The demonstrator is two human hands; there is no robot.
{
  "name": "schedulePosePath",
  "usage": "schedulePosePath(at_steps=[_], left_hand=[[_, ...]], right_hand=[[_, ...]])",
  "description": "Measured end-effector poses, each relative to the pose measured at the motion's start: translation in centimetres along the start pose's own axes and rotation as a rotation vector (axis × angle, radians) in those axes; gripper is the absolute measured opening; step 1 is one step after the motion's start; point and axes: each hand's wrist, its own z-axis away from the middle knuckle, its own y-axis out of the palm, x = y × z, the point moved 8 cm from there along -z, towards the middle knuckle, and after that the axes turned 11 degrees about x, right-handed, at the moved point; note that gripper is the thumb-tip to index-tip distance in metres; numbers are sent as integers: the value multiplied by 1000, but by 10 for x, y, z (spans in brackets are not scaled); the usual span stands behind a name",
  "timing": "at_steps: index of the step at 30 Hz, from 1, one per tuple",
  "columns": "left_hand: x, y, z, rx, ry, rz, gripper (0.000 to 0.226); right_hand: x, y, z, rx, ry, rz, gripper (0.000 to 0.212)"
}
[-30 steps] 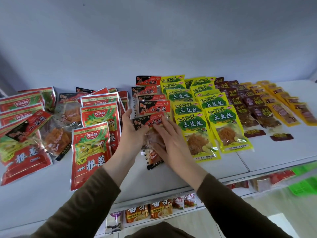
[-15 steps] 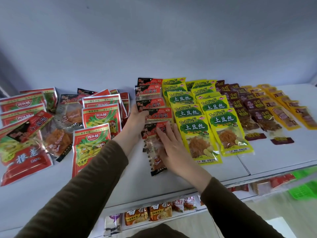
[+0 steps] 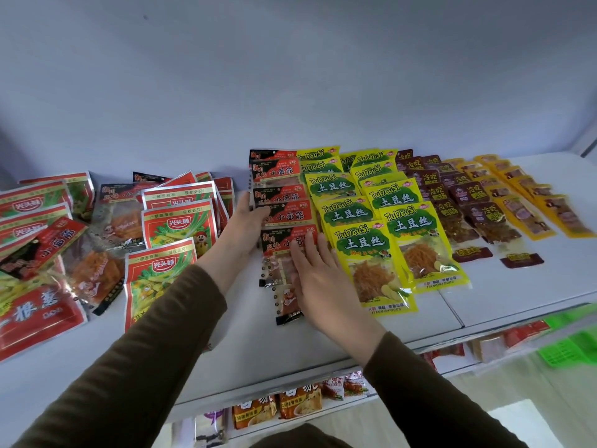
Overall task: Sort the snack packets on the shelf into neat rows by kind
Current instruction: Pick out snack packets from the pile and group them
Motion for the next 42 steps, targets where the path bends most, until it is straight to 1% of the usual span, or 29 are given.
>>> schedulePosePath(at_steps=[2,6,8,9,11,12,15,20,22,23,25,27,29,31,33,35,37,39,42], left_hand=[[0,-2,8,-6,34,-4,22],[1,3,33,-27,98,-31,25],[14,7,44,-31,124,14,28],[20,11,51,-23,136,32,34],[36,19,62,-17,113,94,56],[42,23,66,-8,108,120,58],[46,33,69,32,90,111,57],[38,27,65,72,105,119,49],[37,28,63,93,113,87,34],[37,29,62,97,110,76,30],[35,28,67,88,117,61,29],[27,25,80,79,152,-37,32],[18,21,96,77,218,-159,37],[13,6,111,29,297,-222,47],[2,-14,125,-45,347,-312,55],[-7,-39,136,-135,399,-471,53],[-14,-64,143,-183,438,-578,51],[-17,-90,146,-211,424,-701,52],[-14,-121,145,-189,322,-929,56]], right_hand=[[2,-5,5,-44,-6,6,61],[4,-7,21,-108,-29,-4,57],[4,-4,25,-106,-28,-41,64],[3,-1,26,-99,-17,-60,67],[1,5,24,-94,10,-89,69],[1,7,22,-92,19,-99,69],[2,8,18,-95,27,-116,69],[0,7,17,-94,16,-108,72],[-1,7,16,-68,14,-86,71],[-2,7,17,-57,15,-79,68],[-2,2,19,-55,12,-68,64],[4,-10,23,-101,0,-99,62],[14,-25,24,-160,-19,-208,58],[29,-35,20,-160,-44,-396,53],[48,-38,10,-106,-84,-636,50],[66,-35,-3,-20,-86,-870,50],[80,-29,-21,71,-48,-1029,48],[90,-22,-43,133,-12,-1125,50],[98,-19,-74,193,71,-1225,54]])
